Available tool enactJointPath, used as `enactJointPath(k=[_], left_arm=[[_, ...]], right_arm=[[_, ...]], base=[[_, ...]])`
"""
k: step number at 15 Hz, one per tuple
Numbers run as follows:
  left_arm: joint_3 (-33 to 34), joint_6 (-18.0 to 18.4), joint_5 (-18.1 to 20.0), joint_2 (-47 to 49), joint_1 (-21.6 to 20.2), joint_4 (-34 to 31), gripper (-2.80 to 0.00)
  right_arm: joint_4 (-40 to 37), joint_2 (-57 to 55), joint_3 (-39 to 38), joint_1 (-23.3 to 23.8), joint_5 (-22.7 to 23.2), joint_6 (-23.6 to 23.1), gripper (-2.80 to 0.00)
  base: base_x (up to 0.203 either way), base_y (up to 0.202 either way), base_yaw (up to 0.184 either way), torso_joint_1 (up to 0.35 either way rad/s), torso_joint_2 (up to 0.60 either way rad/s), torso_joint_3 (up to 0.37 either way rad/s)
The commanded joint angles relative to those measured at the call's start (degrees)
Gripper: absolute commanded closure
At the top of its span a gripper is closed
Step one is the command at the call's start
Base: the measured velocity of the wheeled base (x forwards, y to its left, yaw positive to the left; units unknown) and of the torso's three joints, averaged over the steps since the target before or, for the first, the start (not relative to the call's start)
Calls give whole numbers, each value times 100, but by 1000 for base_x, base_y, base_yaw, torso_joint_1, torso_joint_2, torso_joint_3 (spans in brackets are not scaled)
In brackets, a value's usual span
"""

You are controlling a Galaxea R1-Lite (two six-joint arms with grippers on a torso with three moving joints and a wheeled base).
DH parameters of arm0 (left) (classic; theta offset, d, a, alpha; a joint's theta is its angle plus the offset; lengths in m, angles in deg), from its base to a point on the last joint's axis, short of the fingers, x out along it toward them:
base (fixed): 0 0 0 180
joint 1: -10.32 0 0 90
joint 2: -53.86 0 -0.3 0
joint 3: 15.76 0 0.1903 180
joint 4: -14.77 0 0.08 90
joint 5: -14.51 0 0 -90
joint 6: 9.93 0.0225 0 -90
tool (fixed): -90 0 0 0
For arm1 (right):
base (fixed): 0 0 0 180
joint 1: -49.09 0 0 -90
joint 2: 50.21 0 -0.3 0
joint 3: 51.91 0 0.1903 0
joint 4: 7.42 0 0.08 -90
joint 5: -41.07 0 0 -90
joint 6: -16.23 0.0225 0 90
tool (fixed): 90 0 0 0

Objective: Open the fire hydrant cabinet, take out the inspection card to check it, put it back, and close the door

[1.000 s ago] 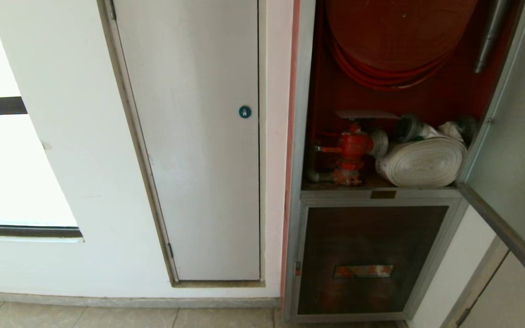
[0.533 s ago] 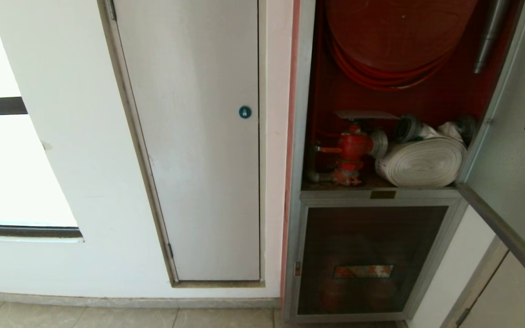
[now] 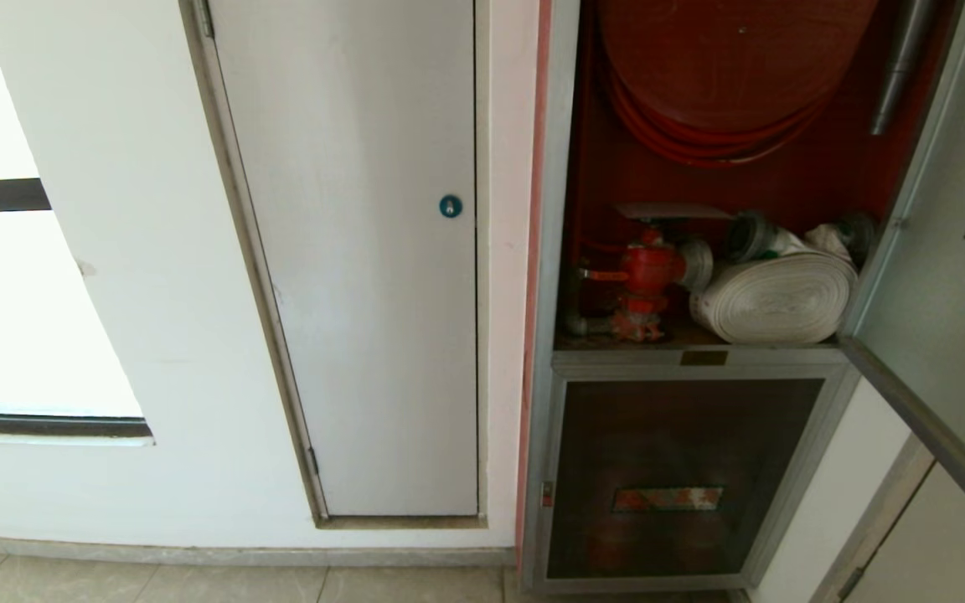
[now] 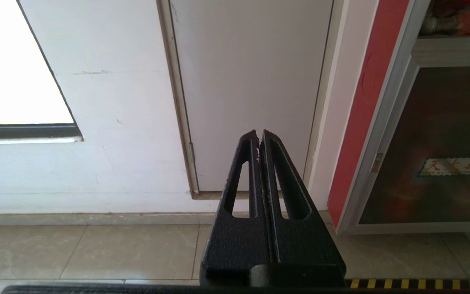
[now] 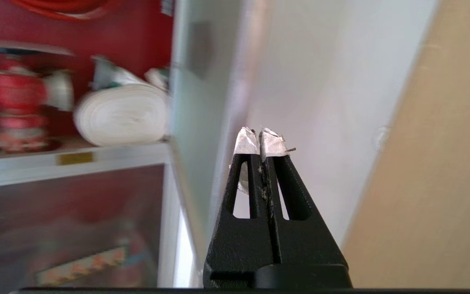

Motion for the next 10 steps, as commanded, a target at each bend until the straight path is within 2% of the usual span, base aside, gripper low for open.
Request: enactJointPath(k=[1, 6, 10], left_arm=[[0, -1, 1, 7, 2, 1, 0], [0, -1, 1, 7, 2, 1, 0], [0, -1, 1, 7, 2, 1, 0]], right_arm=[[34, 592, -451, 22, 615, 76, 0], [561, 881, -2125, 24, 1748, 1309, 0], [1802, 889, -3602, 26, 2364, 1520, 0]], base=[[0, 0, 0, 0, 0, 0], [0, 0, 0, 0, 0, 0], [0, 0, 0, 0, 0, 0]])
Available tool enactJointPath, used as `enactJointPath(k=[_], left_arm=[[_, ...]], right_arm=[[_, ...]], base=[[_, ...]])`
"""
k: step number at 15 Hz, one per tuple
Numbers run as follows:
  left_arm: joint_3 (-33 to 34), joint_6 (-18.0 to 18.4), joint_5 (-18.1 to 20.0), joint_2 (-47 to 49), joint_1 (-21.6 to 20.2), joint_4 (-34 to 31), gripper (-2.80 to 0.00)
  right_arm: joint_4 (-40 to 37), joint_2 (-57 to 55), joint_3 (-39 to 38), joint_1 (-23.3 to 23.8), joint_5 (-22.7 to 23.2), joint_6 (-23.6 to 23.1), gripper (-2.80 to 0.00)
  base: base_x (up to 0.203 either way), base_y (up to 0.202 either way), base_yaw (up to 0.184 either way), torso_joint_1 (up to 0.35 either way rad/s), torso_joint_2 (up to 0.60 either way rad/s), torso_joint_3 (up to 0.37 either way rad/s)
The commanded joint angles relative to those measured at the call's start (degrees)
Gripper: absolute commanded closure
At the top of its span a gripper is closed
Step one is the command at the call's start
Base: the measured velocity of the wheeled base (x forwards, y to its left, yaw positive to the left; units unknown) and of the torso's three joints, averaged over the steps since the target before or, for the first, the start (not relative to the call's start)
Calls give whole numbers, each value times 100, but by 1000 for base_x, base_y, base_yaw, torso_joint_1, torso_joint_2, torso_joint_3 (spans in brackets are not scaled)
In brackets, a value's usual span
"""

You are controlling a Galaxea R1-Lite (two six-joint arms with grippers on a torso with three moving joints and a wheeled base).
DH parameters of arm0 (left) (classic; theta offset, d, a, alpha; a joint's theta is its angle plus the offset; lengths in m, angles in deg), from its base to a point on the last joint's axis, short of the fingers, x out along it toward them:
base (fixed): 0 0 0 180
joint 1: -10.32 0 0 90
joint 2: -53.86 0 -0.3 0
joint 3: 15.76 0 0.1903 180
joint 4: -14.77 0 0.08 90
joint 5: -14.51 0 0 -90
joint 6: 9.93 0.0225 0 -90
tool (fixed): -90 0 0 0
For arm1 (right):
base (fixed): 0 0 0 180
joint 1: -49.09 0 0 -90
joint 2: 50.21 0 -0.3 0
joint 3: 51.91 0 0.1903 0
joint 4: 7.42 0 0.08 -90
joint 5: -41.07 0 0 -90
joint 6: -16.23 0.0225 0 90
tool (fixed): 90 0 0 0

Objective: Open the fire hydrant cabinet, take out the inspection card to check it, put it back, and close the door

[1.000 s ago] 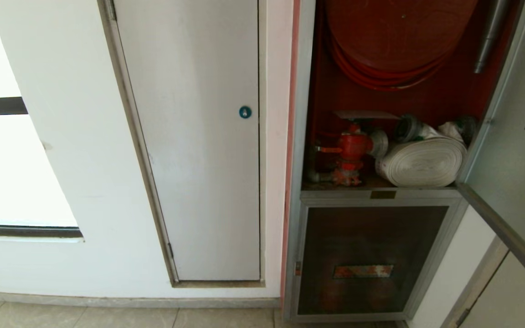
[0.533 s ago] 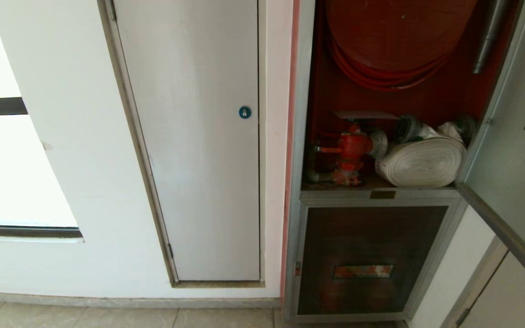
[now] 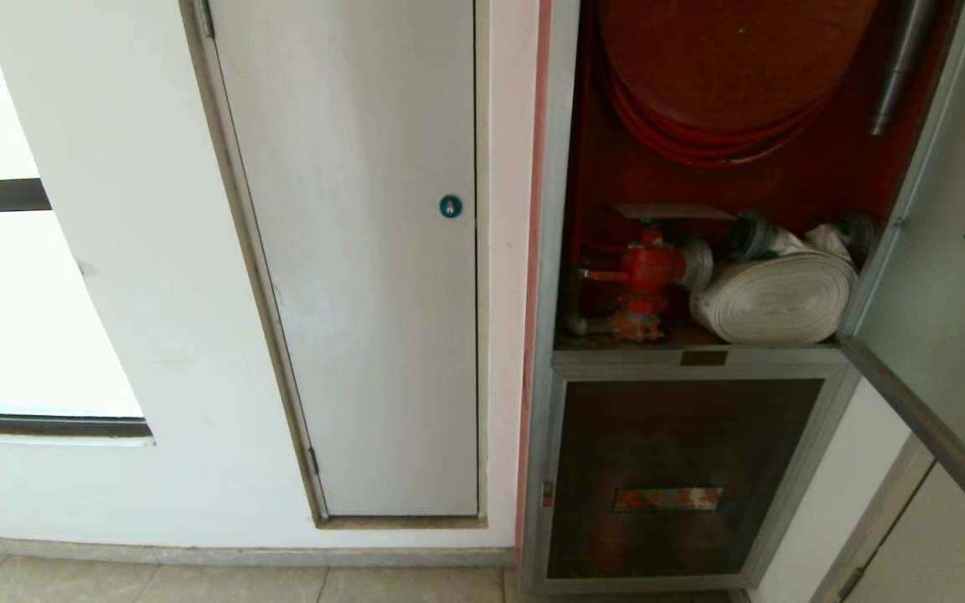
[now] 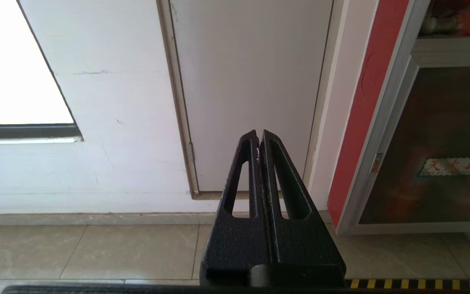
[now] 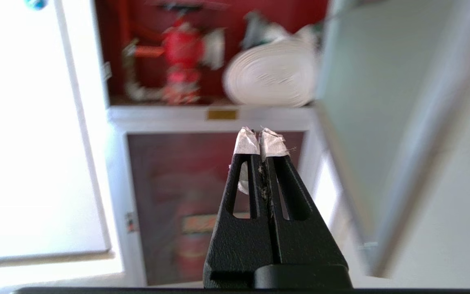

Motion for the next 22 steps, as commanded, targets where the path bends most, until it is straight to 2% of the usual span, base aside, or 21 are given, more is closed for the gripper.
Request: enactJointPath(k=[1, 6, 9, 14, 15, 18, 22], left_arm=[[0, 2, 2, 7, 2, 2, 0], [0, 2, 2, 7, 2, 2, 0], [0, 2, 2, 7, 2, 2, 0], [0, 2, 2, 7, 2, 2, 0], [0, 2, 2, 7, 2, 2, 0], [0, 2, 2, 7, 2, 2, 0], [0, 2, 2, 7, 2, 2, 0]], right_arm=[[649, 11, -727, -3, 225, 11, 0], [638, 11, -988, -4, 582, 57, 0], [273, 11, -988, -4, 877, 200, 0], [229, 11, -988, 0, 863, 579, 0], [228, 11, -988, 1, 855, 576, 0], [-47, 11, -988, -4, 845, 31, 0], [-47, 11, -980, 3, 845, 110, 0]], base=[[0, 0, 0, 0, 0, 0], [0, 0, 0, 0, 0, 0], [0, 0, 0, 0, 0, 0], [0, 0, 0, 0, 0, 0], [0, 0, 0, 0, 0, 0], [0, 0, 0, 0, 0, 0], [0, 0, 0, 0, 0, 0]])
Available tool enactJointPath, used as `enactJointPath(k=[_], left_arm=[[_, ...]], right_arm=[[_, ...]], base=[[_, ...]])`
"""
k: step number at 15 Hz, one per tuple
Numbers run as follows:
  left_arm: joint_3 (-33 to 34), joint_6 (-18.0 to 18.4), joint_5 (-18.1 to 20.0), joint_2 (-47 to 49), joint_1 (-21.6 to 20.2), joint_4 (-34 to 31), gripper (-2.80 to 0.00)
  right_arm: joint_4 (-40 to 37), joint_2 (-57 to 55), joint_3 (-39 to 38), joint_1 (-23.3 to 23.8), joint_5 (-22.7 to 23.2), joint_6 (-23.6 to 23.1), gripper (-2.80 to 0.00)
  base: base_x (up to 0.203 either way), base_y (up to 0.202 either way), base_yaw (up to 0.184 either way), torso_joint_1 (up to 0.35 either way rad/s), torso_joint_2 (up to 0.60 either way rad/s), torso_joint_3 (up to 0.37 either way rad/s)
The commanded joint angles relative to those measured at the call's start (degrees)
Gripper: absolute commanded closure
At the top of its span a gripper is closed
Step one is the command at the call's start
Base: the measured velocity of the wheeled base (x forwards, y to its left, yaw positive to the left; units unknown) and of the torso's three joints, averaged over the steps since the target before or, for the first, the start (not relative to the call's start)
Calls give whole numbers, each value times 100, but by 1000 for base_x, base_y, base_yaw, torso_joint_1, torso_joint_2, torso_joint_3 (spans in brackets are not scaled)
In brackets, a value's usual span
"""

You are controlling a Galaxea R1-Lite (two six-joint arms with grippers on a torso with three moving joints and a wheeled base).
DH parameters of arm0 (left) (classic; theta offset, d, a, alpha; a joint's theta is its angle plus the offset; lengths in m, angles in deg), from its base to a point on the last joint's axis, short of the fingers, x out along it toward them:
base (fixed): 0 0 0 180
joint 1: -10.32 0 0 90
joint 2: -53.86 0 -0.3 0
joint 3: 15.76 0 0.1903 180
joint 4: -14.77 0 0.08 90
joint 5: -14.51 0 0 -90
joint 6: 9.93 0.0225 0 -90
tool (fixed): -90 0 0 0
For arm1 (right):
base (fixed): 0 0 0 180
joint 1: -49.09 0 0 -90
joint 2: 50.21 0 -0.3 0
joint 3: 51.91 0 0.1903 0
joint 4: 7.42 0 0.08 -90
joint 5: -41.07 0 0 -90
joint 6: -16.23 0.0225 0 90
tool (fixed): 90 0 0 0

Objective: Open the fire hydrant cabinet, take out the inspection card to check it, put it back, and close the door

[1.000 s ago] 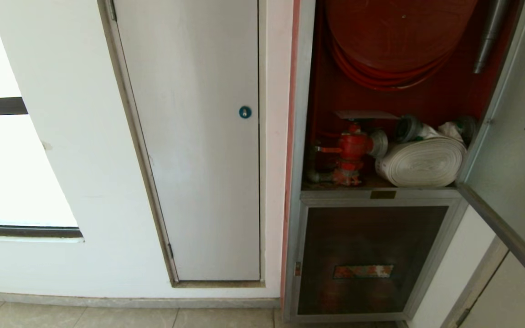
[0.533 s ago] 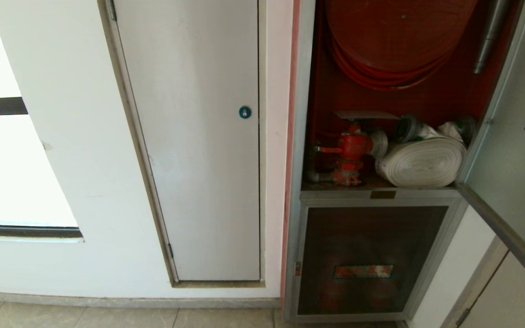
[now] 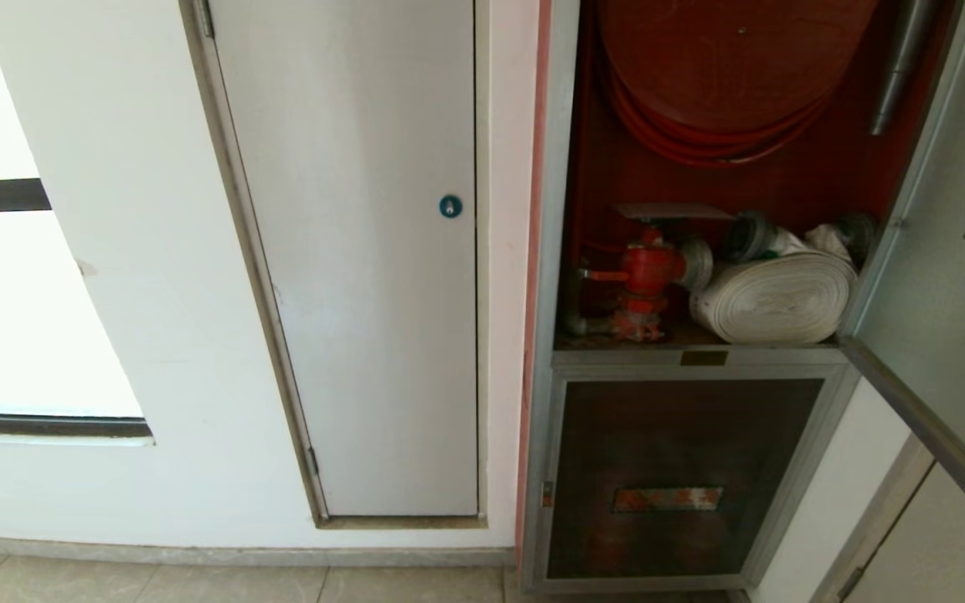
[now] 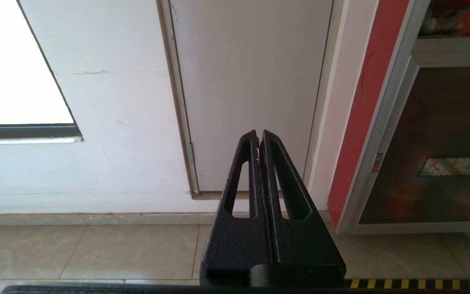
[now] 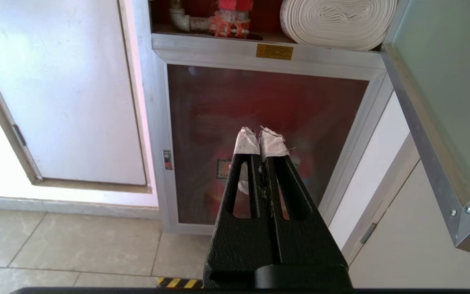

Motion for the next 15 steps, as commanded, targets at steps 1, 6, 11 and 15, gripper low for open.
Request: enactJointPath(k=[1, 6, 11, 15], left_arm=[[0, 2, 0, 7, 0, 2, 0], [0, 2, 0, 7, 0, 2, 0], [0, 2, 0, 7, 0, 2, 0], [0, 2, 0, 7, 0, 2, 0]], right_arm=[[2, -6, -1, -6, 0, 6, 0], [19, -6, -8, -6, -26, 191, 0], [20, -6, -1, -6, -26, 191, 0], [20, -6, -6, -6, -26, 191, 0]], base=[[0, 0, 0, 0, 0, 0], [0, 0, 0, 0, 0, 0], [0, 0, 0, 0, 0, 0], [0, 0, 0, 0, 0, 0]])
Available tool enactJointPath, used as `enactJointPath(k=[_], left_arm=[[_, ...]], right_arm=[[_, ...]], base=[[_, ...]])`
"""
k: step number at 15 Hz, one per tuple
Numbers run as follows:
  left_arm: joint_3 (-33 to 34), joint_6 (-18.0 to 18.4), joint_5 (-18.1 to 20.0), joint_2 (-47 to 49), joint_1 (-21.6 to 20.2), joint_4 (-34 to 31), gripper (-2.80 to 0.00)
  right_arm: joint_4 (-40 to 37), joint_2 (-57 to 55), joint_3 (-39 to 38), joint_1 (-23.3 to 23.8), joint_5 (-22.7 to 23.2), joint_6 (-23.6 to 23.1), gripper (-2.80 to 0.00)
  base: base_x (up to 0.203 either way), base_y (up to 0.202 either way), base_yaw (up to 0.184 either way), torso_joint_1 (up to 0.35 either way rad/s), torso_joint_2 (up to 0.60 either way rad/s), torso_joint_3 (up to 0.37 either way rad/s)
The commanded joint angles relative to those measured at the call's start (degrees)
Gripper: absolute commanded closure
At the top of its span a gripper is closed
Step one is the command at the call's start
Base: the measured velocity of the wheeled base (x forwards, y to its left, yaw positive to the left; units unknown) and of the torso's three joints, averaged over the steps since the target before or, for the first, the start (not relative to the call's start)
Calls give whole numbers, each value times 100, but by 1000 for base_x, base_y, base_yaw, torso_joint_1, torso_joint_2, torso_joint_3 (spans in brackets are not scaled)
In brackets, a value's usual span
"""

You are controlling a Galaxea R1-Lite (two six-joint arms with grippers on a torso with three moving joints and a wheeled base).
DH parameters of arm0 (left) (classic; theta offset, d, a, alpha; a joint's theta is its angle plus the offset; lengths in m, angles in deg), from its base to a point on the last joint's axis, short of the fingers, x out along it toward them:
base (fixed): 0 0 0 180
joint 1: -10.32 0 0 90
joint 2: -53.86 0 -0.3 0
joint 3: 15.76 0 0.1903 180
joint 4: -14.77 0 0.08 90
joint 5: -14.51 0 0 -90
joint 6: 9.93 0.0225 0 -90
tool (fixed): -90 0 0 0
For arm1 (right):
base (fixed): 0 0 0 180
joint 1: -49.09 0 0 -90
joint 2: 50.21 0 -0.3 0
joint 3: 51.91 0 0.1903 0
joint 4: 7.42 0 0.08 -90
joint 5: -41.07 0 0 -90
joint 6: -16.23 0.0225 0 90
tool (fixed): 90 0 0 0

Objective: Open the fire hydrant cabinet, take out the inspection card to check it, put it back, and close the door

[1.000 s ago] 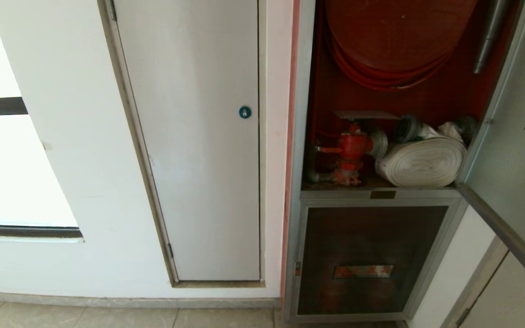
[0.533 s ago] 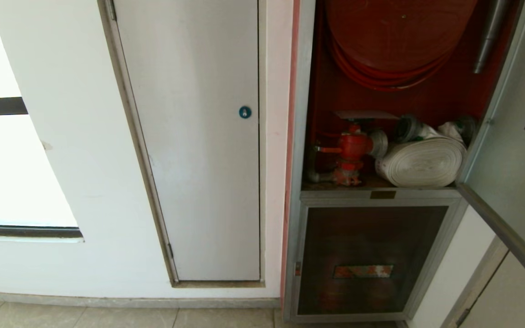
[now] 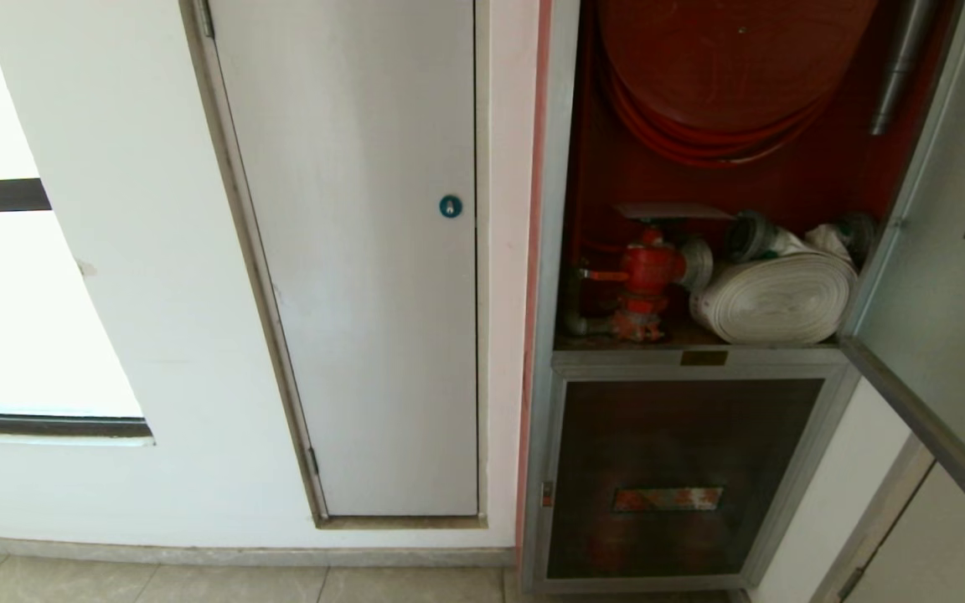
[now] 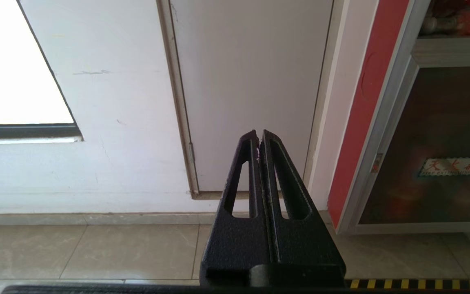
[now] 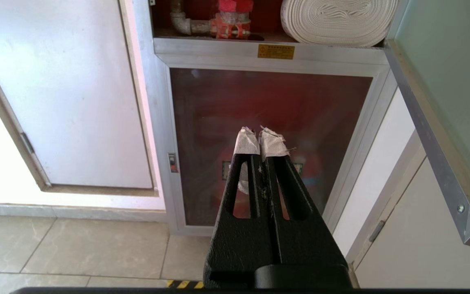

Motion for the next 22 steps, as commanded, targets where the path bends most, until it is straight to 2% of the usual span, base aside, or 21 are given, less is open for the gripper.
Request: enactJointPath(k=[1, 22], left_arm=[[0, -1, 0, 7, 0, 2, 0], [0, -1, 0, 7, 0, 2, 0]], right_arm=[[-2, -7, -1, -3, 1, -5, 0], [-2, -7, -7, -3, 1, -5, 0]], base=[[0, 0, 0, 0, 0, 0], [0, 0, 0, 0, 0, 0]])
